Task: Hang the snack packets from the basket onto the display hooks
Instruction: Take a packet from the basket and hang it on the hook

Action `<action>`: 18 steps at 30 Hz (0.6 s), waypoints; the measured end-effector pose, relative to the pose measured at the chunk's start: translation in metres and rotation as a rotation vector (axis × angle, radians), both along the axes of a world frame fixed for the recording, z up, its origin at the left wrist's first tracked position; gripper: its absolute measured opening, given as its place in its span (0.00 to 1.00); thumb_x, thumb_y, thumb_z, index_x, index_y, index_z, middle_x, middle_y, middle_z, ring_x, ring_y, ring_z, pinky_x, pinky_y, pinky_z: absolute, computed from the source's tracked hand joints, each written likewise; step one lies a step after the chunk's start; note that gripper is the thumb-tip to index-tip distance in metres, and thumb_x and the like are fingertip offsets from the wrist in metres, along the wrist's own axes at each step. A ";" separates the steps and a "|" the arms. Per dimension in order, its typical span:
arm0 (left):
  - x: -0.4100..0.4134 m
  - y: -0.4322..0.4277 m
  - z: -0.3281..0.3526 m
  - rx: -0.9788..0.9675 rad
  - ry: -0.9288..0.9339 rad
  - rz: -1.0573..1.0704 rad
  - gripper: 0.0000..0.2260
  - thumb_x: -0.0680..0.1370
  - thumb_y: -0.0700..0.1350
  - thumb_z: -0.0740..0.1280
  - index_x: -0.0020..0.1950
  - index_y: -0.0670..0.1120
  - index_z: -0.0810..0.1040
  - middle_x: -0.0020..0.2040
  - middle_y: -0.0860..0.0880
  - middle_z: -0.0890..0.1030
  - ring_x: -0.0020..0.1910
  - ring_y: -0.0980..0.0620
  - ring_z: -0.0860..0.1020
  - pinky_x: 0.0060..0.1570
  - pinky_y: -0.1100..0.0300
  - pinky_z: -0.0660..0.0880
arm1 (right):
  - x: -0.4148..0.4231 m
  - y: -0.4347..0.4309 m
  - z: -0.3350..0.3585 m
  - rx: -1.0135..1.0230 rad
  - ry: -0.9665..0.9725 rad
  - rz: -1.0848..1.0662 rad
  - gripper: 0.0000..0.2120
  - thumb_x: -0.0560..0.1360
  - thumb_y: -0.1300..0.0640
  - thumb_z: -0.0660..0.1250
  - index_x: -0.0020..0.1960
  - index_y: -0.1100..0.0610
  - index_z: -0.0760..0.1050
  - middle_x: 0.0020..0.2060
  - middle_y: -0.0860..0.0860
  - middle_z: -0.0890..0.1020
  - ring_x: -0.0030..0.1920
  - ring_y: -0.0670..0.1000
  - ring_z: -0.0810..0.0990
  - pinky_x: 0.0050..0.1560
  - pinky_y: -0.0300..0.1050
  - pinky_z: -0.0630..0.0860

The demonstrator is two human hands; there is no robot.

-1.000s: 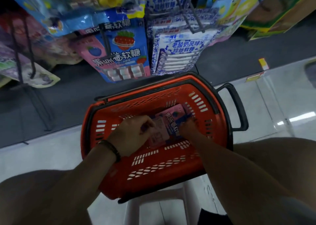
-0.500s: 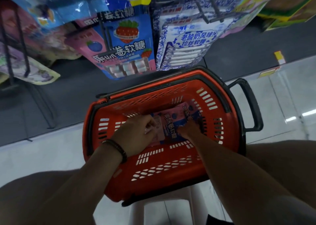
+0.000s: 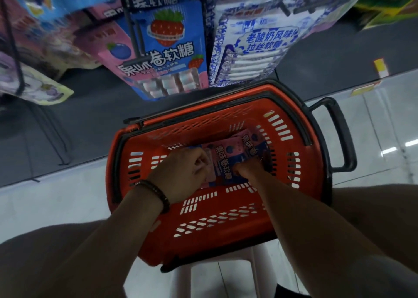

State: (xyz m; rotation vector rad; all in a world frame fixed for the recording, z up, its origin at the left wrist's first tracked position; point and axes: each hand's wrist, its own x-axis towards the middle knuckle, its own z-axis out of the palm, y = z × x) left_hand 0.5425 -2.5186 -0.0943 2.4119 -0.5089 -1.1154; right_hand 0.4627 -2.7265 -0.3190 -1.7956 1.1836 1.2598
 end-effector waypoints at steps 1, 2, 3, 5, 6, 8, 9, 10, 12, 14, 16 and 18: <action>0.000 0.000 0.000 0.002 -0.004 -0.003 0.10 0.84 0.50 0.68 0.65 0.53 0.80 0.65 0.52 0.81 0.51 0.59 0.76 0.50 0.63 0.74 | 0.001 0.002 -0.003 0.001 0.009 0.000 0.15 0.82 0.52 0.66 0.64 0.60 0.71 0.49 0.57 0.78 0.40 0.51 0.75 0.38 0.47 0.73; -0.001 -0.001 -0.001 0.010 -0.006 -0.012 0.10 0.84 0.50 0.68 0.66 0.53 0.80 0.66 0.52 0.81 0.52 0.59 0.76 0.50 0.63 0.74 | 0.000 0.002 -0.006 0.001 0.005 0.009 0.19 0.81 0.52 0.66 0.68 0.58 0.69 0.56 0.58 0.77 0.44 0.53 0.77 0.41 0.48 0.75; -0.002 -0.001 -0.001 0.016 -0.009 -0.024 0.11 0.84 0.51 0.68 0.66 0.53 0.79 0.66 0.53 0.81 0.52 0.59 0.76 0.50 0.63 0.74 | 0.002 0.004 -0.004 0.003 0.006 0.012 0.21 0.81 0.52 0.66 0.71 0.58 0.68 0.59 0.59 0.75 0.48 0.54 0.78 0.45 0.50 0.77; -0.003 -0.002 -0.002 0.021 -0.002 -0.037 0.11 0.84 0.53 0.68 0.66 0.54 0.79 0.66 0.53 0.80 0.53 0.59 0.76 0.48 0.64 0.72 | 0.002 0.005 -0.010 0.009 0.010 0.005 0.30 0.83 0.50 0.65 0.81 0.59 0.61 0.59 0.59 0.73 0.59 0.56 0.79 0.52 0.50 0.78; -0.003 -0.003 -0.002 0.021 0.005 -0.038 0.11 0.84 0.53 0.68 0.66 0.53 0.79 0.66 0.54 0.80 0.53 0.58 0.76 0.49 0.63 0.72 | 0.001 0.005 -0.008 -0.003 -0.009 -0.033 0.34 0.84 0.47 0.65 0.83 0.61 0.57 0.56 0.59 0.74 0.60 0.56 0.80 0.52 0.49 0.77; -0.003 -0.003 -0.002 0.020 0.013 -0.037 0.11 0.84 0.53 0.68 0.65 0.53 0.79 0.64 0.54 0.80 0.54 0.58 0.76 0.51 0.62 0.73 | -0.002 0.005 -0.009 -0.032 -0.036 -0.027 0.33 0.84 0.41 0.64 0.79 0.62 0.63 0.49 0.57 0.76 0.49 0.54 0.80 0.44 0.48 0.77; -0.002 -0.003 -0.002 0.016 0.008 -0.034 0.10 0.84 0.53 0.68 0.64 0.53 0.79 0.64 0.54 0.80 0.55 0.58 0.77 0.51 0.62 0.73 | -0.004 0.006 -0.009 -0.009 -0.040 0.021 0.28 0.85 0.41 0.62 0.75 0.62 0.68 0.43 0.56 0.75 0.41 0.52 0.77 0.38 0.46 0.74; -0.001 -0.003 -0.003 0.015 0.013 -0.032 0.10 0.84 0.53 0.69 0.64 0.53 0.79 0.64 0.54 0.81 0.56 0.57 0.77 0.51 0.62 0.74 | -0.005 0.006 -0.010 0.032 -0.050 0.047 0.24 0.86 0.42 0.60 0.70 0.62 0.72 0.39 0.55 0.74 0.36 0.51 0.73 0.33 0.45 0.69; 0.000 -0.003 -0.004 0.013 0.022 -0.022 0.10 0.84 0.52 0.69 0.64 0.52 0.80 0.63 0.53 0.81 0.56 0.57 0.78 0.52 0.61 0.74 | -0.005 0.007 -0.010 0.046 -0.088 0.089 0.23 0.87 0.43 0.59 0.68 0.61 0.73 0.40 0.55 0.76 0.36 0.51 0.74 0.33 0.44 0.69; 0.003 -0.002 -0.004 0.016 0.032 -0.018 0.10 0.84 0.52 0.69 0.64 0.53 0.80 0.63 0.54 0.81 0.55 0.57 0.77 0.52 0.59 0.75 | -0.003 0.008 -0.004 0.058 -0.137 0.098 0.23 0.85 0.41 0.61 0.69 0.59 0.73 0.45 0.55 0.79 0.41 0.53 0.78 0.36 0.46 0.72; 0.004 0.000 -0.006 0.015 0.027 -0.024 0.09 0.84 0.52 0.69 0.63 0.53 0.81 0.63 0.53 0.82 0.56 0.55 0.79 0.55 0.54 0.79 | -0.001 0.009 0.005 0.092 -0.211 0.019 0.14 0.85 0.45 0.65 0.61 0.55 0.74 0.42 0.53 0.77 0.40 0.52 0.76 0.37 0.46 0.71; 0.006 0.002 -0.007 0.027 0.017 -0.036 0.08 0.84 0.52 0.69 0.62 0.53 0.81 0.60 0.52 0.83 0.55 0.53 0.80 0.54 0.54 0.79 | -0.001 0.008 0.013 0.207 -0.295 -0.149 0.04 0.83 0.56 0.69 0.52 0.54 0.74 0.41 0.50 0.75 0.41 0.50 0.75 0.41 0.44 0.72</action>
